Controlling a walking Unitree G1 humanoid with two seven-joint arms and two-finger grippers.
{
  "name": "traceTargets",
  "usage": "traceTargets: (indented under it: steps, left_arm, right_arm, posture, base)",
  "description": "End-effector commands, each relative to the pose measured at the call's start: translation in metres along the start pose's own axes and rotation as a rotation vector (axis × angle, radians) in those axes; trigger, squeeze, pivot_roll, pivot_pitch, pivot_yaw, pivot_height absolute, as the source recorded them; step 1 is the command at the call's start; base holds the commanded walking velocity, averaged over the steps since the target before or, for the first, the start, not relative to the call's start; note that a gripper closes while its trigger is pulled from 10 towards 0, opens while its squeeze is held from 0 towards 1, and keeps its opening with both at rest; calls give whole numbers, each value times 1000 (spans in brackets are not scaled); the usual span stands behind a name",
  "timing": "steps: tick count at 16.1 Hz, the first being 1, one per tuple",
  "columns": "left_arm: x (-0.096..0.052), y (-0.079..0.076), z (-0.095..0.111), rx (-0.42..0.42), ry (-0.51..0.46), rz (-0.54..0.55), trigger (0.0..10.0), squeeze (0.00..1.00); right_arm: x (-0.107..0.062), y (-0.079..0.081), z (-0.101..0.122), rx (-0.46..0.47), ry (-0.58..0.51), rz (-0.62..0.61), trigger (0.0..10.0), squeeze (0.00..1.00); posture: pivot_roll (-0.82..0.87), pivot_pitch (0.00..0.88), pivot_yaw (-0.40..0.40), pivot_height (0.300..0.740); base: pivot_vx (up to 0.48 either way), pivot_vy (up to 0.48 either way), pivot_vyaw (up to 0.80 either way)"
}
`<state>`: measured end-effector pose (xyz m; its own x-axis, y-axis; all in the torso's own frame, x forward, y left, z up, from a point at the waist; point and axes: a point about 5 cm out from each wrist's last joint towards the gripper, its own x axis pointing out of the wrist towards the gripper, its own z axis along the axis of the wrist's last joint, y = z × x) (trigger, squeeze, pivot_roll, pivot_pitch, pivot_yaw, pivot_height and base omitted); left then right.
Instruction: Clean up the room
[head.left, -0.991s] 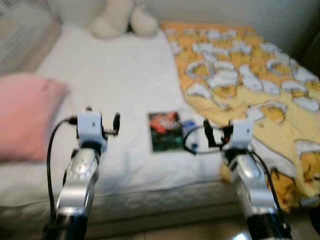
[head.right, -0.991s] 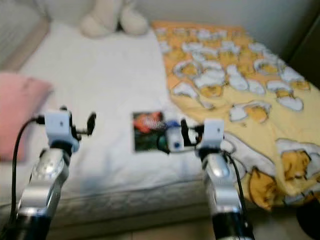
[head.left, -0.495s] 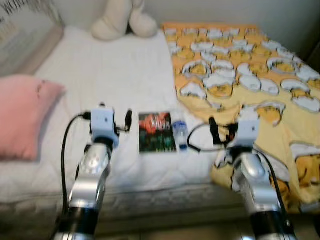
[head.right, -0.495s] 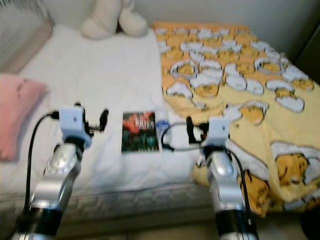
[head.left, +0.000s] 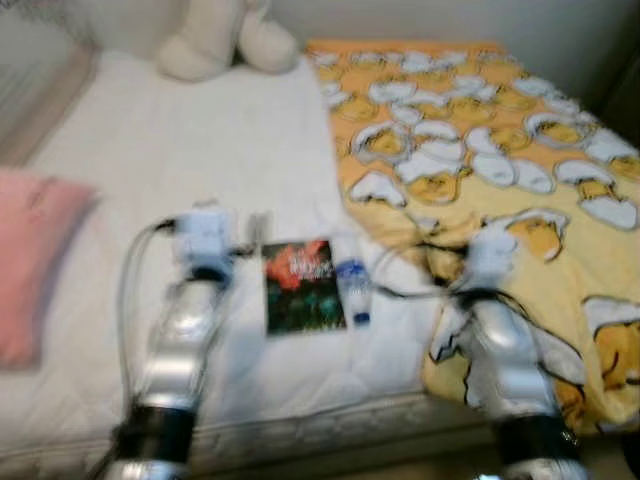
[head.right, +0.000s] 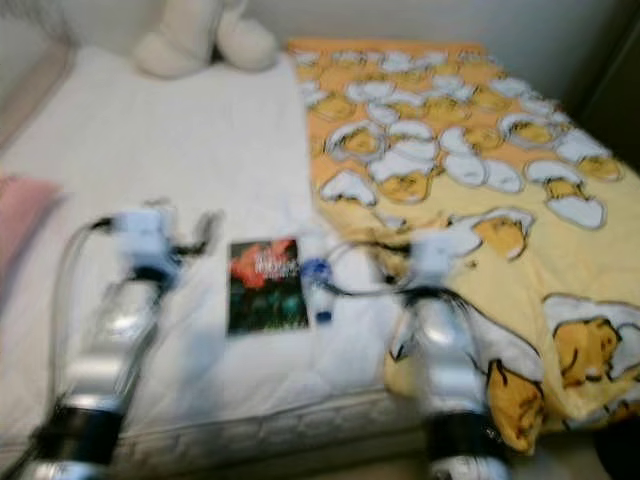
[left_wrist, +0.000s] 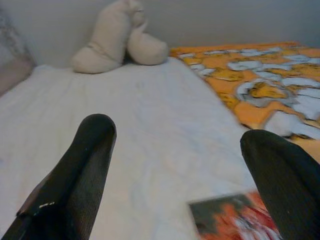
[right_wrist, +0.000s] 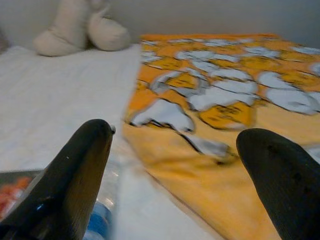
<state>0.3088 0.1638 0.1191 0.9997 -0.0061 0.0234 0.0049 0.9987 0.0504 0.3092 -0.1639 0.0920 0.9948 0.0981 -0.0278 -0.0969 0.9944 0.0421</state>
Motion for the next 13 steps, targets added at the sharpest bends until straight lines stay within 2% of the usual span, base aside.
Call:
traceTargets:
  steps: [1,3,5,6,7,9,10,11,12,13]
  left_arm:
    - [0,-10,5,-12,-17,-21,10000,0]
    - [-6,-5,8,26,-33,2,10000,0]
    - [-13,-1,13,-4,-46,-16,10000,0]
    - [-16,-3,16,-2,-53,-55,10000,0]
    - [-27,-8,21,34,-45,-155,10000,0]
    - [-49,-24,14,65,46,-379,10000,0]
    - [-59,-29,15,-29,88,-454,10000,0]
    - [-63,-30,23,-153,102,-490,10000,0]
    - [-68,-27,38,-247,98,-554,10000,0]
    - [-68,-22,46,-243,81,-562,10000,0]
  right_arm:
    - [0,-14,2,-18,6,-35,10000,0]
    - [8,-10,4,9,8,-18,10000,0]
    - [20,2,3,40,27,15,10000,0]
    - [24,6,2,56,39,22,10000,0]
    - [30,19,-1,93,68,50,10000,0]
    - [35,33,-14,136,132,61,10000,0]
    - [35,38,-23,169,180,45,10000,0]
    - [34,40,-30,185,213,20,10000,0]
    - [31,46,-39,185,247,-21,10000,0]
    - [30,49,-41,175,251,-37,10000,0]
  posture:
    - [-17,1,-23,740]
    - [11,30,-31,740]
    - [48,78,-27,740]
    - [77,112,-18,740]
    - [120,154,-2,740]
    - [182,205,26,740]
    - [214,225,42,740]
    - [230,239,52,740]
    - [261,256,68,740]
    - [276,266,77,740]
  base:
    - [469,0,0]
    - [474,0,0]
    - [0,0,0]
    - [0,0,0]
    - [0,0,0]
    - [0,0,0]
    - [0,0,0]
    - [0,0,0]
    - [0,0,0]
    - [0,0,0]
